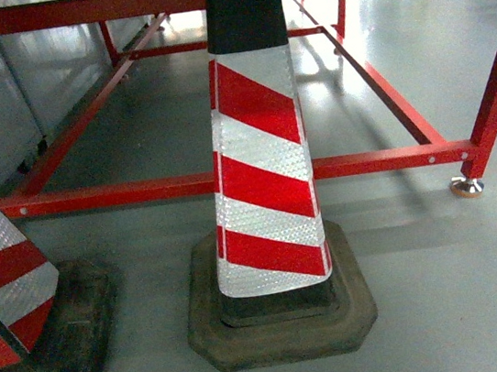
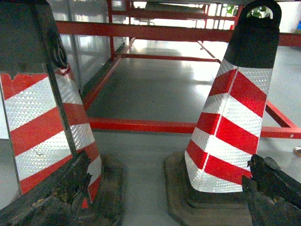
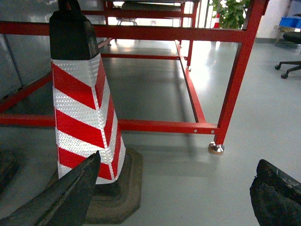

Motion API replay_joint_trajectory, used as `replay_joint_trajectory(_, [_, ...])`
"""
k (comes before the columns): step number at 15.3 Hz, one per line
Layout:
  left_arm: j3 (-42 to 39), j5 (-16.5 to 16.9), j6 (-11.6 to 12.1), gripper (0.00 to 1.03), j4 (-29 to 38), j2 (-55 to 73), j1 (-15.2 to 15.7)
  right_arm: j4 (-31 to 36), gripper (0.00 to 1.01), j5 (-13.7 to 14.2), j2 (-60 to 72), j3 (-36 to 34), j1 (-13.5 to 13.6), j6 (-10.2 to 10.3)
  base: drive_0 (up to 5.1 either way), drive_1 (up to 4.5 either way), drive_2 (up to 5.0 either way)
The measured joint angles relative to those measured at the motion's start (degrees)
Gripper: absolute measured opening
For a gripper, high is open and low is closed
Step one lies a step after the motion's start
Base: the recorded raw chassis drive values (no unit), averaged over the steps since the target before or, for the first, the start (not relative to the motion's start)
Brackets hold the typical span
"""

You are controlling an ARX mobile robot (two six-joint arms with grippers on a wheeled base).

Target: Sort blue parts and orange caps into right shelf containers

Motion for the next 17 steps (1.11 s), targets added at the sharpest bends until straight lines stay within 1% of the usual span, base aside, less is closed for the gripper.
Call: replay_joint_trajectory(17, [0.0,0.0,0.0,0.98,0.0,0.0,0.0,0.0,0.98,0.0,0.0,0.0,0.0,0.0,0.0,0.0,0.0])
